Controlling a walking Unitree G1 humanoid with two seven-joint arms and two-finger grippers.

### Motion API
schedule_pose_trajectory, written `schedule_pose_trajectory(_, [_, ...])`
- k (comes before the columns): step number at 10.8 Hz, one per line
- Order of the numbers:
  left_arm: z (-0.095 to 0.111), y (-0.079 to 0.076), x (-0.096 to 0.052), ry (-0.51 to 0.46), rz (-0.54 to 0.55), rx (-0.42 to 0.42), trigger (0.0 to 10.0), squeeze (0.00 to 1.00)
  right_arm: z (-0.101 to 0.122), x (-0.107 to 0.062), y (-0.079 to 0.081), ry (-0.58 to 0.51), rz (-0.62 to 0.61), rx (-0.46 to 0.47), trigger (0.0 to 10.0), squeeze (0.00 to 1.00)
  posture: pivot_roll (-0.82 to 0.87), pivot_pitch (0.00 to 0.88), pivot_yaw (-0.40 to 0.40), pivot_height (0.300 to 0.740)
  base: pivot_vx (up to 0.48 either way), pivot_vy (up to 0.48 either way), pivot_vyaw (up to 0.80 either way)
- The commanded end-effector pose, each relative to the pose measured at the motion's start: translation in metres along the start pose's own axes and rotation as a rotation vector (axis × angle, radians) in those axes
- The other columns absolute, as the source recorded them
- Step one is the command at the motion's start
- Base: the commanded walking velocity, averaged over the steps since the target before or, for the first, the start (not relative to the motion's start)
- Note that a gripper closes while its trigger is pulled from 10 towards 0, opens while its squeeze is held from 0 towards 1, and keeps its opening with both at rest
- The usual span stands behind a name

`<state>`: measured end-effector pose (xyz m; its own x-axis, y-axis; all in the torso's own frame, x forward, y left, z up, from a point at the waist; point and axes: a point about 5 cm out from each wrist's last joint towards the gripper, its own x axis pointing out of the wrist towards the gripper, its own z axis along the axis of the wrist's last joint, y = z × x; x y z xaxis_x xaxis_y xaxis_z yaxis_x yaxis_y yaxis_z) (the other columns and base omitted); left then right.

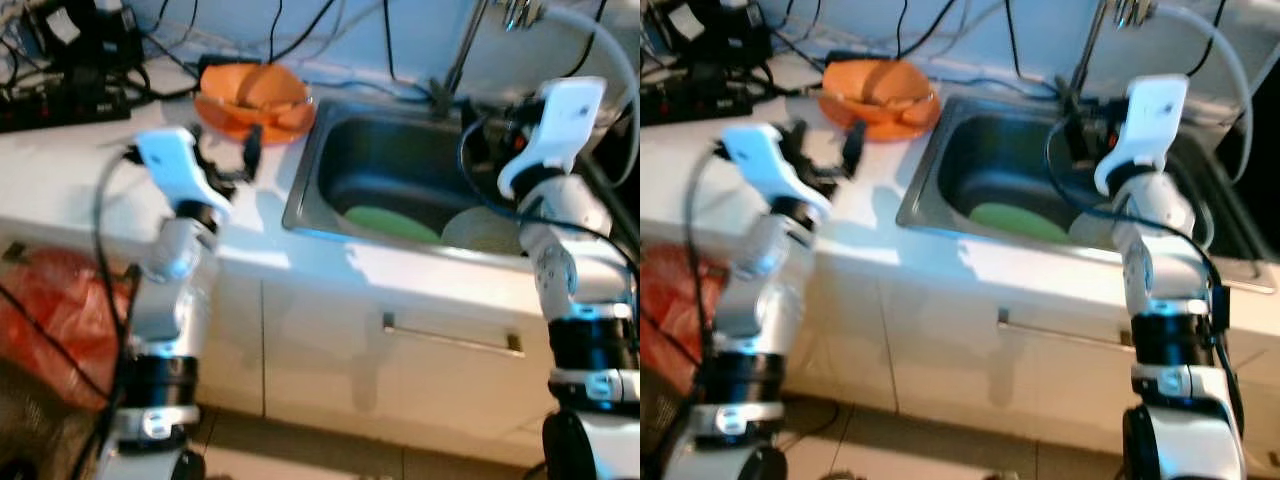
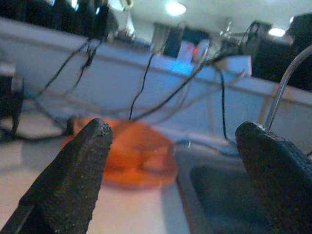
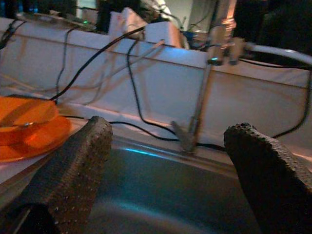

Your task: Kitchen organization

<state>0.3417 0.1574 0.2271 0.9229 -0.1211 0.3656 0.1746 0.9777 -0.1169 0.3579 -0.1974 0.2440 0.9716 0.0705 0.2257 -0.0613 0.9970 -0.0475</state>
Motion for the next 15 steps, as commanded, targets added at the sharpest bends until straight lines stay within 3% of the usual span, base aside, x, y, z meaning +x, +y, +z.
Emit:
schedule_pose_trajectory(1, [0.013, -0.005, 0.005, -0.038, -0.030, -0.006, 10.0, 0.00, 0.001, -0.005, -0.006, 0.000, -0.037, 0.026, 10.0, 0.00, 0.09, 0.000, -0.060, 0.740, 0.472, 0.000, 0.00])
schedule_pose_trajectory(2, [0.023, 0.002, 0.007, -0.042, 0.011, -0.015, 10.0, 0.00, 0.005, -0.005, -0.002, 0.000, -0.012, 0.050, 10.0, 0.00, 0.09, 0.000, -0.071, 0.740, 0.458, 0.000, 0.00])
schedule_pose_trajectory(3, [0.028, 0.013, 0.005, -0.067, 0.053, 0.035, 10.0, 0.00, 0.000, -0.002, 0.000, 0.005, 0.013, 0.037, 10.0, 0.00, 0.11, 0.000, -0.076, 0.740, 0.442, 0.000, 0.00])
schedule_pose_trajectory(4, [0.028, 0.021, 0.004, -0.052, 0.109, 0.009, 10.0, 0.00, -0.003, 0.000, 0.002, 0.026, -0.010, 0.106, 10.0, 0.00, 0.11, 0.000, -0.076, 0.740, 0.442, 0.000, 0.00])
schedule_pose_trajectory(5, [0.041, 0.019, 0.007, -0.100, 0.062, 0.038, 10.0, 0.00, 0.002, 0.001, 0.013, -0.004, 0.013, 0.050, 10.0, 0.00, 0.12, 0.000, -0.060, 0.740, 0.439, 0.000, 0.00])
schedule_pose_trajectory(6, [0.043, 0.017, 0.011, -0.095, 0.044, 0.047, 10.0, 0.00, -0.003, 0.003, 0.017, 0.011, 0.020, 0.047, 10.0, 0.00, 0.12, 0.000, -0.007, 0.740, 0.000, 0.000, 0.00])
schedule_pose_trajectory(7, [0.044, 0.014, 0.011, -0.099, 0.024, 0.064, 10.0, 0.00, -0.004, 0.002, 0.018, 0.007, 0.015, 0.080, 10.0, 0.00, 0.12, 0.000, -0.007, 0.740, 0.000, 0.000, 0.00])
schedule_pose_trajectory(8, [0.034, 0.013, 0.010, -0.057, 0.043, 0.035, 10.0, 0.00, -0.009, -0.004, 0.014, 0.006, -0.018, 0.110, 10.0, 0.00, 0.11, 0.000, 0.019, 0.740, 0.000, 0.000, 0.00])
schedule_pose_trajectory(10, [0.021, 0.019, 0.009, -0.010, 0.024, 0.045, 10.0, 0.00, -0.019, -0.013, 0.020, 0.020, -0.042, 0.080, 10.0, 0.00, 0.07, 0.000, 0.018, 0.740, 0.000, 0.000, 0.00])
schedule_pose_trajectory(12, [-0.002, 0.030, -0.001, 0.103, 0.013, 0.054, 10.0, 0.00, -0.019, -0.021, 0.015, -0.003, -0.039, 0.120, 10.0, 0.00, 0.07, 0.000, 0.025, 0.740, 0.000, 0.000, 0.00])
schedule_pose_trajectory(13, [-0.010, 0.033, -0.004, 0.148, -0.011, 0.082, 10.0, 0.00, -0.022, -0.022, 0.010, 0.010, -0.047, 0.053, 10.0, 0.00, 0.08, 0.000, 0.027, 0.740, 0.000, 0.000, 0.00])
schedule_pose_trajectory(15, [-0.013, 0.038, -0.007, 0.163, 0.004, 0.068, 10.0, 0.00, -0.029, -0.025, 0.008, 0.038, -0.050, 0.034, 10.0, 0.00, 0.10, 0.000, 0.029, 0.740, 0.000, 0.000, 0.00])
